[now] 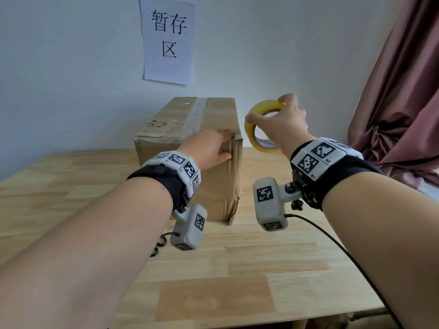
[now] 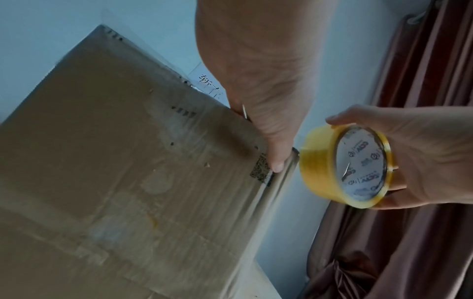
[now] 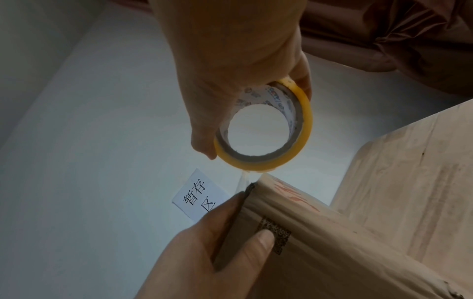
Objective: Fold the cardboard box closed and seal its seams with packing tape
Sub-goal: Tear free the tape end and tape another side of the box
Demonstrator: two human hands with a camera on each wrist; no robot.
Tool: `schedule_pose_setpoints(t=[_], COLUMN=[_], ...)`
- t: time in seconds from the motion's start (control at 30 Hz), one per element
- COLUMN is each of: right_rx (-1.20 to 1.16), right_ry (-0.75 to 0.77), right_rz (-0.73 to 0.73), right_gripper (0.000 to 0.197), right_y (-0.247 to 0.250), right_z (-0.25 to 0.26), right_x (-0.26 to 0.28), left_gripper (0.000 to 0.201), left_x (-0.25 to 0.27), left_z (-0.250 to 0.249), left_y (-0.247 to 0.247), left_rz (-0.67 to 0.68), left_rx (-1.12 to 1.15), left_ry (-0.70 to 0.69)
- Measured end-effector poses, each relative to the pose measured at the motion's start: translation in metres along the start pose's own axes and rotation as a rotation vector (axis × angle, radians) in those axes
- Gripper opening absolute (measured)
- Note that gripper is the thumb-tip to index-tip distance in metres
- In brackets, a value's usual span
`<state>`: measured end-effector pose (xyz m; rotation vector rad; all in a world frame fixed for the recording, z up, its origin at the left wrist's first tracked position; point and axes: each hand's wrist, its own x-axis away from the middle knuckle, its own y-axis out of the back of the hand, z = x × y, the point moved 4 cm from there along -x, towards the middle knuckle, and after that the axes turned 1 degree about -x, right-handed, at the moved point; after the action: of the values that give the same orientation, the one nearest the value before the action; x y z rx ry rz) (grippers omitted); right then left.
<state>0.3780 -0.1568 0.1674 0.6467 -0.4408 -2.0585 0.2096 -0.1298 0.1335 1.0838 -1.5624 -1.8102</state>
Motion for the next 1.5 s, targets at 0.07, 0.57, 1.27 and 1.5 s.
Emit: schedule_pose_setpoints(t=[0.07,0.57,1.27,1.5], right_rx=[0.007,-0.112,0.064,-0.015], right_ry=[-0.024,-0.222,-0.219,-0.195], right_rz=[0.009,0.09,0.165,0.163], right_gripper=[0.077,0.076,0.055,0.063], right_y=[0.003,-0.024,-0.067,-0.061], right_z=[-0.014,-0.077,-0.101,-0.092], right_x=[0.0,0.008,0.014,0.014], left_gripper=[0.057,0.055,0.05,0.057], left_x=[0.001,-0.004,-0.004,-0.004], left_z=[0.004,0.005,0.001,0.003], left_y=[-0.002,-0.007,-0.011,-0.016], left_rz=[-0.03,-0.046,-0.157,-0.099], left_rx=[0.024,0.036,-0.118,-0.126], left_ry=[0.003,0.018,-0.008,-0.028])
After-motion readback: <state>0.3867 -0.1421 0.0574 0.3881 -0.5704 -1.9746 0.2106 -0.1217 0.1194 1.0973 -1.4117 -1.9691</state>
